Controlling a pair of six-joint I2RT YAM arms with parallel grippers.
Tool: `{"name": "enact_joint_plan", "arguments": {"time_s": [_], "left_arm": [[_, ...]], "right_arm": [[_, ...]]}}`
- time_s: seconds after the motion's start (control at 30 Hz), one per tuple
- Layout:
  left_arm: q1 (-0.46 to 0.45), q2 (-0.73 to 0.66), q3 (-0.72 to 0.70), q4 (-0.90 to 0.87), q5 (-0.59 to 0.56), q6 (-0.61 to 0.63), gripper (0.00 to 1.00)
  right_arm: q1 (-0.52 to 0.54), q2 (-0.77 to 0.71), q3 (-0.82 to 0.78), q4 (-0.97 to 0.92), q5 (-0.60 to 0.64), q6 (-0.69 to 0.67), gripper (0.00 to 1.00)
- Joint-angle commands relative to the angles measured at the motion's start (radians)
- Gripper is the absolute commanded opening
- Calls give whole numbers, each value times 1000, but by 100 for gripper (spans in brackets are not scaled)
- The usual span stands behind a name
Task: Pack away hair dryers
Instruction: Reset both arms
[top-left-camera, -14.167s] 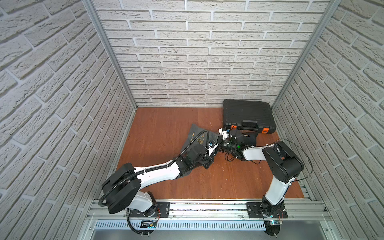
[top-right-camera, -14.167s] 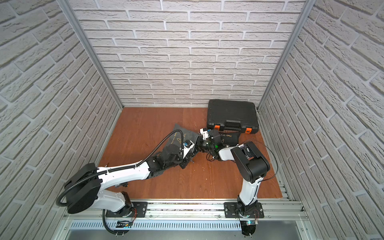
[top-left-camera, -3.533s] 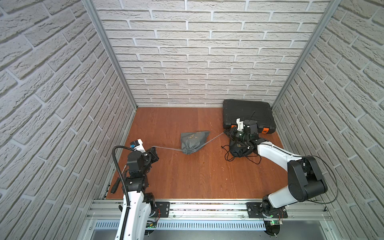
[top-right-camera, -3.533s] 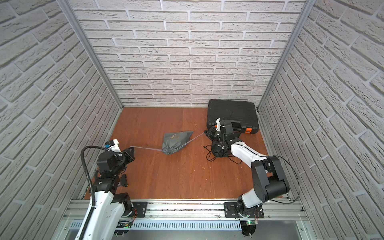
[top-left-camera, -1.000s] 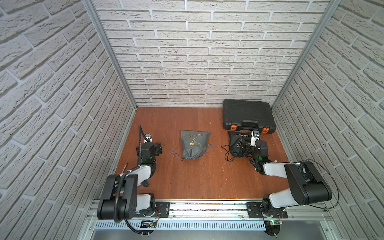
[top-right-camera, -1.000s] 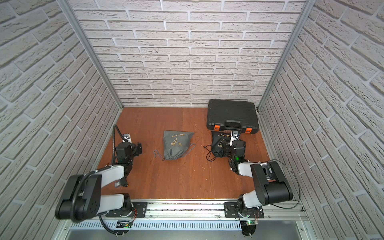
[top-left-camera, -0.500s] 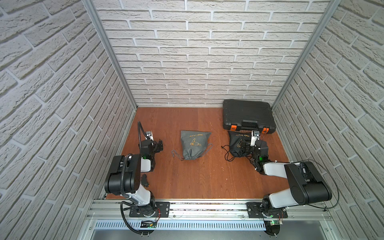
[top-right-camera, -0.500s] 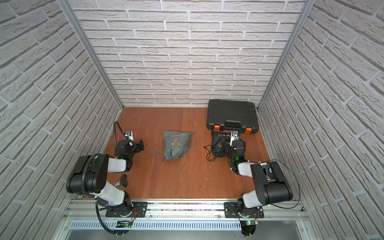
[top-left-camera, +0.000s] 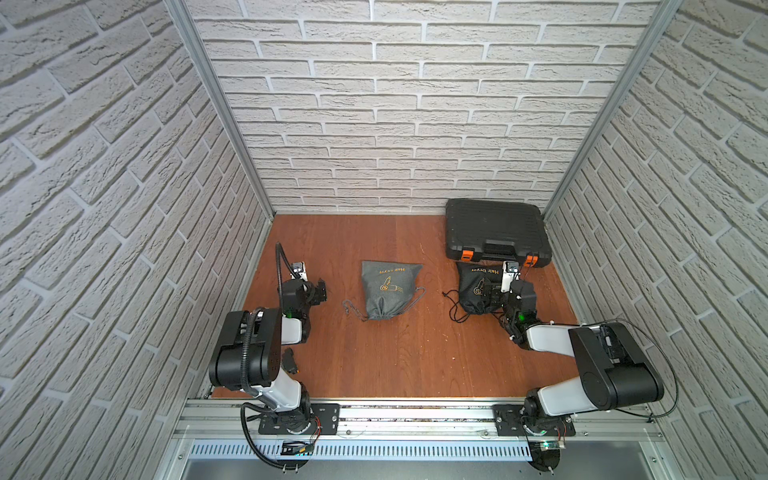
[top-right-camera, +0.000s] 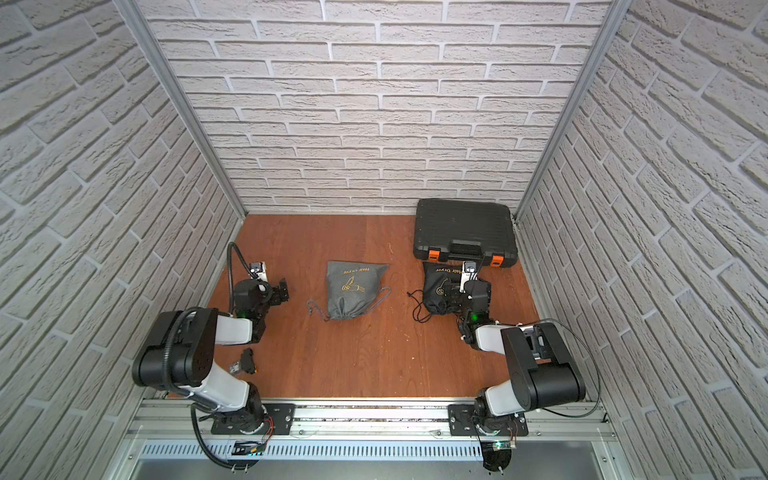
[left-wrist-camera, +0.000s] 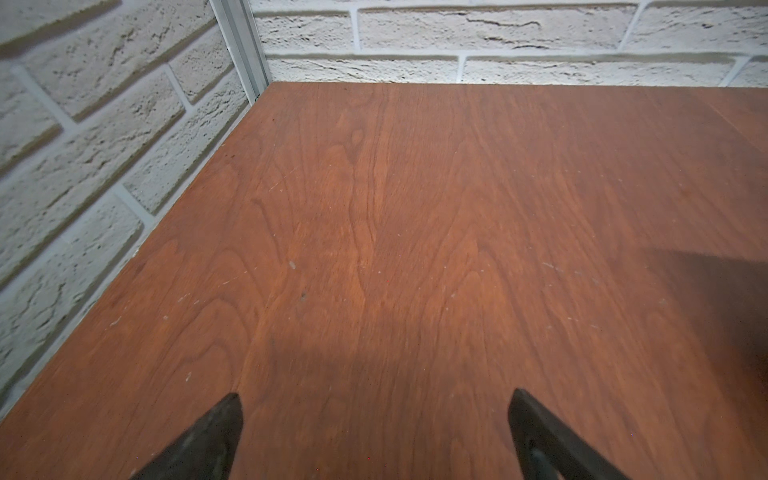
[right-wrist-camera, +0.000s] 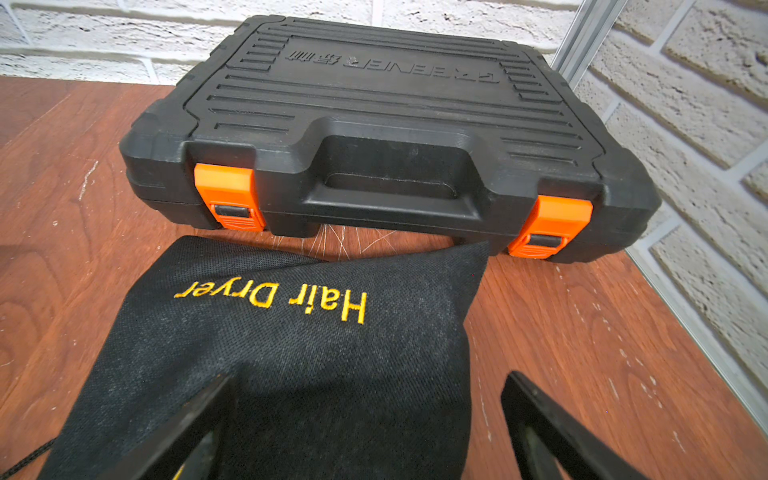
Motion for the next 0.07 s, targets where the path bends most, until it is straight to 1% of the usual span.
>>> {"name": "enact_joint_plan", "arguments": {"time_s": [0.0, 0.03], "left_arm": [[3, -4, 17, 57, 13, 5, 98], [3, -7, 15, 57, 13, 4, 98]], "right_arm": [[2, -3, 6, 45, 0, -6, 100], [1, -4, 5, 44, 0, -6, 100]]}}
